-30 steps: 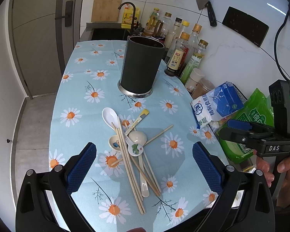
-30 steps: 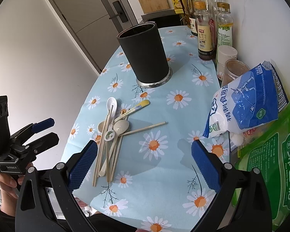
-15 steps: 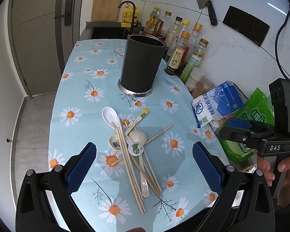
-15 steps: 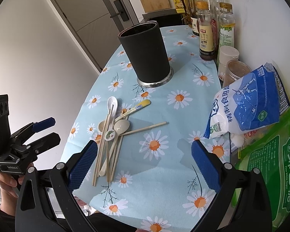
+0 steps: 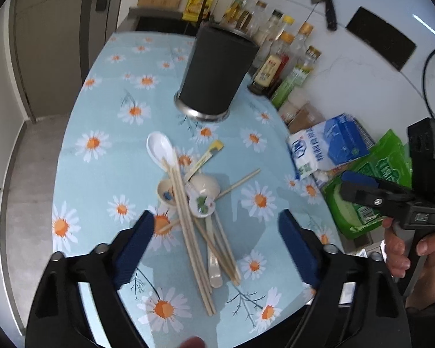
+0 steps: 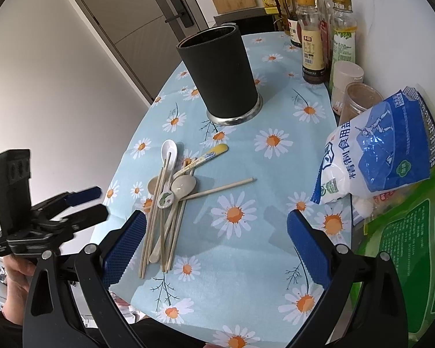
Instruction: Organize utensils
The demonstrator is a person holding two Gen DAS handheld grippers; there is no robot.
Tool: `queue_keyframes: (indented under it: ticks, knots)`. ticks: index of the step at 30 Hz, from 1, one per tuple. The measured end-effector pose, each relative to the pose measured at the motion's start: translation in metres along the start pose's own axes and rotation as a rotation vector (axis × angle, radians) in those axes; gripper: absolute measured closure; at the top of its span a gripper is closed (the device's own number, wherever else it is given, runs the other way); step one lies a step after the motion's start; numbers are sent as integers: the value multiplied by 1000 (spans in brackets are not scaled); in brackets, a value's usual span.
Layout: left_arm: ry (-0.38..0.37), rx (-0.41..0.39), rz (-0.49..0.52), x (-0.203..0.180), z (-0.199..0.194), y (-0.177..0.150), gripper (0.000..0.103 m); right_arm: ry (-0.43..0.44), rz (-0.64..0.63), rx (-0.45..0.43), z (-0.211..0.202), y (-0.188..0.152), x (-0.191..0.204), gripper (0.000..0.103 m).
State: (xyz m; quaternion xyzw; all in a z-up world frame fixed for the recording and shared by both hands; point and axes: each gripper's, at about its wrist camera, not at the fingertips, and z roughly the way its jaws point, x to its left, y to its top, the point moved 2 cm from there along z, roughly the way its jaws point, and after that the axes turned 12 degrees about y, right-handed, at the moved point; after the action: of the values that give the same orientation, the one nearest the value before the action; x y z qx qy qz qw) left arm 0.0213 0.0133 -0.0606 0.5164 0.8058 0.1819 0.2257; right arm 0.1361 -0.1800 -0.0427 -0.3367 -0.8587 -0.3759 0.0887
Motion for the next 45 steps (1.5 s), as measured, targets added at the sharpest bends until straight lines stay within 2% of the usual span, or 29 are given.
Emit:
queue_keyframes:
  ticks: [5, 9, 11, 16, 18, 28, 32, 45]
  knots:
    - [-48, 77, -52, 12, 24, -7, 39, 17, 14, -1, 4, 0, -1, 7]
    - [-77, 128, -89, 24, 46, -15, 56, 19, 21, 7, 7, -1, -1, 7]
    - [-117, 152, -112, 29, 54, -18, 64, 25, 24, 3, 9, -1, -1, 7]
    - [-174, 192, -152, 38, 69, -22, 71, 13, 33, 18, 11, -4, -3, 7]
    - [-196, 203, -167, 41, 74, -23, 79, 4, 37, 29, 11, -5, -4, 7]
    - [-260, 229, -195, 50, 86, -27, 91, -30, 56, 85, 12, -9, -4, 7]
    - [-284, 231, -196, 52, 86, -26, 96, -34, 50, 78, 12, -9, -2, 7]
    - [-343, 228, -208, 59, 87, -25, 99, -47, 48, 96, 16, -11, 4, 7]
